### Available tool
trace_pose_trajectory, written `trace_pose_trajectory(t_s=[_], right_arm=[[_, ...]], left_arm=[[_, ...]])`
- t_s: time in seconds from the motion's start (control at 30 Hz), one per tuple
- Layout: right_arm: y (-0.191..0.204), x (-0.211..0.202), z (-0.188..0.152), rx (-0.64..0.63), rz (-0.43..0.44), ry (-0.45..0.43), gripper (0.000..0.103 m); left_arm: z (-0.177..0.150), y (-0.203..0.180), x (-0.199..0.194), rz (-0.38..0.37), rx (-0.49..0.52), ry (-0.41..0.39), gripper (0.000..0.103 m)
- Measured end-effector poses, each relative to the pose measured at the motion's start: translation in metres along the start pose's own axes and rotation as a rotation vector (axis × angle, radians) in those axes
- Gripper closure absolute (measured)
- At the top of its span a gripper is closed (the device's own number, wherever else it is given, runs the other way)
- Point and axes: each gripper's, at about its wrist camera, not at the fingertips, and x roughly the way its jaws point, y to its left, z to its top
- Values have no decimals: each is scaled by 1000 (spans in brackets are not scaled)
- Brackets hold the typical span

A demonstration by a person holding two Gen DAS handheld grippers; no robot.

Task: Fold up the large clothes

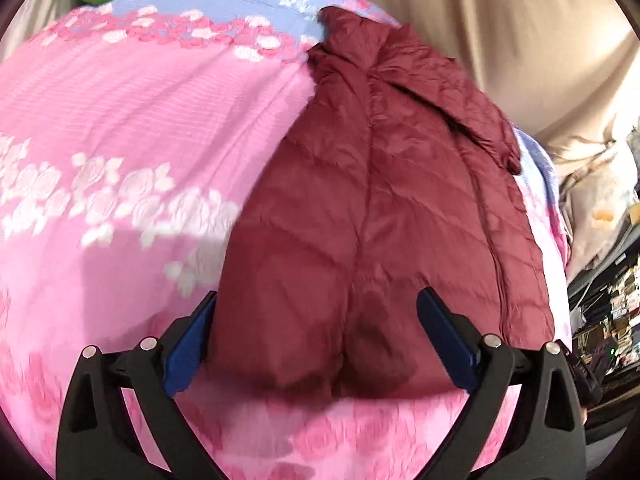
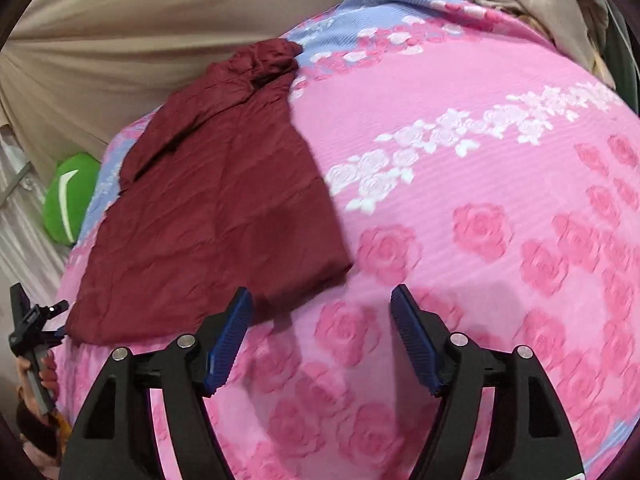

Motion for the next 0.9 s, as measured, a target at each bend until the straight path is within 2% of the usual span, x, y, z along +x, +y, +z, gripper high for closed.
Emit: trace_pose_trajectory(t_s=[0.1,0.2,0.3,0.37,0.4,0.43,0.47,0.5,0.53,0.63,0.8,0.9], right_arm=[[9,7,-2,23,63,0,31],[18,18,4,55,109,4,31],[30,29,12,82,128,2,31],[36,36,16,96,122,-5,39],[40,38,18,97,115,-9,53],[44,41,19,95,102,-8,73],[48,43,19,96,83,-8,86],[50,44,20,98,72,-15,95],[50,42,20,101,78,-26,98],[55,20,19,83,108,-119,100],[65,-35,6,21,144,-263,101],[71,-76,-10,-41,166,-356,101]], left_arm=[[-7,-5,3,-59,-17,2,9],[0,-3,6,-71,-41,-31,10],[8,0,10,-80,-82,-58,22],[13,-4,13,-86,-66,-57,47],[15,-6,14,-72,-57,-57,54],[16,-9,14,-55,-46,-64,73],[17,-11,13,-41,-32,-68,90],[18,-13,10,-25,-22,-74,92],[18,-14,5,-31,-20,-88,96],[15,-18,-22,-25,12,-162,99],[0,-21,-72,-94,57,-232,100],[-18,-28,-106,-106,96,-284,101]])
